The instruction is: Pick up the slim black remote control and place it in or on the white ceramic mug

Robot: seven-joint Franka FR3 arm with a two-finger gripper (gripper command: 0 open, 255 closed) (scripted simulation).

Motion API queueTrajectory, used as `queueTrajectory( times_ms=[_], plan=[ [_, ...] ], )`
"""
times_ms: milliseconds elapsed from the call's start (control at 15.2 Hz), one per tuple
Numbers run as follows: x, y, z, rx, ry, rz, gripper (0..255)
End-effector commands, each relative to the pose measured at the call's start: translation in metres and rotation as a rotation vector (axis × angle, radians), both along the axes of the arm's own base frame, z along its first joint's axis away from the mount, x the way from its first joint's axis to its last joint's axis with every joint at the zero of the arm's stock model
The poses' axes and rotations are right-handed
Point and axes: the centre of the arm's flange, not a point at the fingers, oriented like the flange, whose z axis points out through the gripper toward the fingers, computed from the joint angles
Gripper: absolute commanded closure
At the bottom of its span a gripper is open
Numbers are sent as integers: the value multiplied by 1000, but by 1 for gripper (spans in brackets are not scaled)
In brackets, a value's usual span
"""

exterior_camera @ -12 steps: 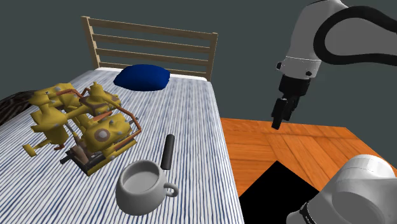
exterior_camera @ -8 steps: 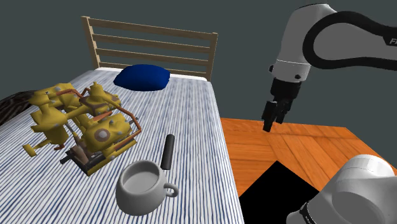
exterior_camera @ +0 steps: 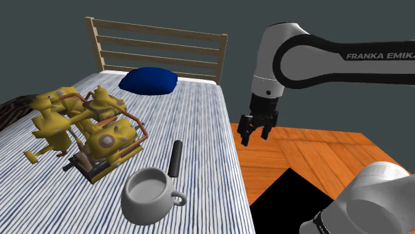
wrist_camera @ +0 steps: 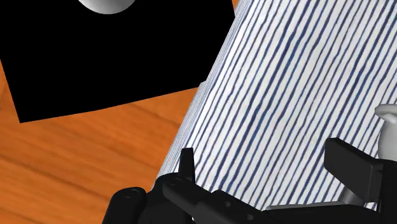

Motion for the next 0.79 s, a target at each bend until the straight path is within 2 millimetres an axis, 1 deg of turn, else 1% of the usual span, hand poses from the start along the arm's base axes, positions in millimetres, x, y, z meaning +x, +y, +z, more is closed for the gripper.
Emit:
queueTrajectory(
  times_ms=[0,396,726],
  plan=[
    [16,18,-13,0,5,-46,0],
    [66,64,-49,-2,21,-173,0],
    [112,98,-80,-3,34,-278,0]
  ],
)
